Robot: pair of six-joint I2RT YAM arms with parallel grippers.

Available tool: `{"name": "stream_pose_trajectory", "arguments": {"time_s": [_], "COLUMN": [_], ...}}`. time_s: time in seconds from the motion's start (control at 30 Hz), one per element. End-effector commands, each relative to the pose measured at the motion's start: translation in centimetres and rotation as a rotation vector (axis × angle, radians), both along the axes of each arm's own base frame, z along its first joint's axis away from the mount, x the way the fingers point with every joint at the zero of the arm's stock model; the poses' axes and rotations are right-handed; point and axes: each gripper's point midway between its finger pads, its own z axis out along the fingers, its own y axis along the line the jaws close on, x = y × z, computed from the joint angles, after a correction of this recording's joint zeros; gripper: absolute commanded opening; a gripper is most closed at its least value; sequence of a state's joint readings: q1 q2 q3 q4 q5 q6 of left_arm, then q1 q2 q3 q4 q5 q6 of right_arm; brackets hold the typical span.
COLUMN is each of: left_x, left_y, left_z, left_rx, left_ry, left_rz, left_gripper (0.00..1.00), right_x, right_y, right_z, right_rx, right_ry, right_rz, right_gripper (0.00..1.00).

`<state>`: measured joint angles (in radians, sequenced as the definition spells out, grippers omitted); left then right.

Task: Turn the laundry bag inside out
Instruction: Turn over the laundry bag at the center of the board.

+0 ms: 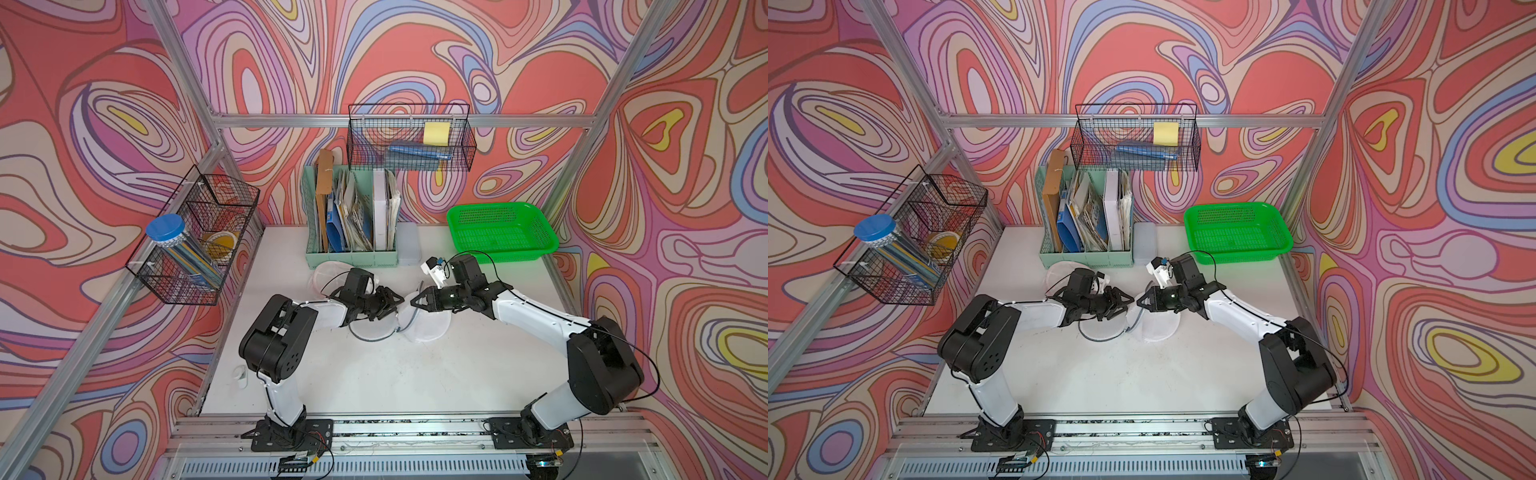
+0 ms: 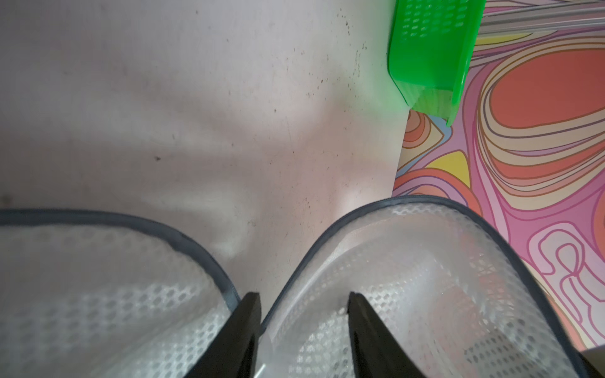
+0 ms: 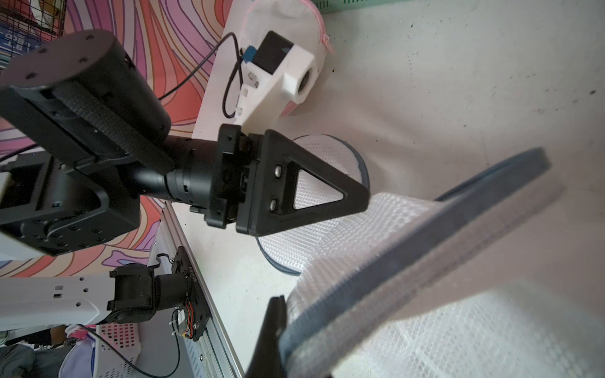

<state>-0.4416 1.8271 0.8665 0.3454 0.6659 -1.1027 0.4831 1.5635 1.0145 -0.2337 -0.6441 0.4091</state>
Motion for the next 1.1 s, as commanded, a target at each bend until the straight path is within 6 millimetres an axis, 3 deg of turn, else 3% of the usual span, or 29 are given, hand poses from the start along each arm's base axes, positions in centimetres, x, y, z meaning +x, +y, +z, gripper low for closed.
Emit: {"name": "stream_pose_trajectory", "arguments": {"time_s": [0.0,0.3,0.5,0.73,0.87,1.07], "left_x": [0.2,-0.2,-0.9,-1.1,-1.5,-1.8], "left_y": [-1.4,-2.1,-2.1,-0.8,-2.0,-3.3], "left_z": [0.7,2.0,1.4,3.5,2.7,0.0], "left_rx": [-0.056,-0.172,-0.122,0.043,0.0,0.011], "left_ry": [-0.031,-0.065,-0.045,-0.123,-0.084,-0.03], "left_rz": [-0.046,-0.038,-0.068,-0.122,-0.169,-0.201], "left_gripper": [0.53,0.58,0.56,0.53,0.65,0.68], "right_x": [0.3,0.4,0.7,1.3,1.3,1.3], "right_y": [-0.2,-0.4,-0.8,-0.8,-0.7,-0.6], "right_z": [0.2,-0.2,-0.8,-0.9,-0.7,0.1], "right_rx": [0.004,-0.002,-0.019,-0.009,0.001,0.019], "right_ry": [-0.009,-0.003,0.001,0.002,-0.001,-0.013], "right_rz": [-0.001,-0.007,-0.021,-0.056,-0.051,-0.046], "right_gripper": [0.0,0.0,0.0,0.0,0.0,0.0]}}
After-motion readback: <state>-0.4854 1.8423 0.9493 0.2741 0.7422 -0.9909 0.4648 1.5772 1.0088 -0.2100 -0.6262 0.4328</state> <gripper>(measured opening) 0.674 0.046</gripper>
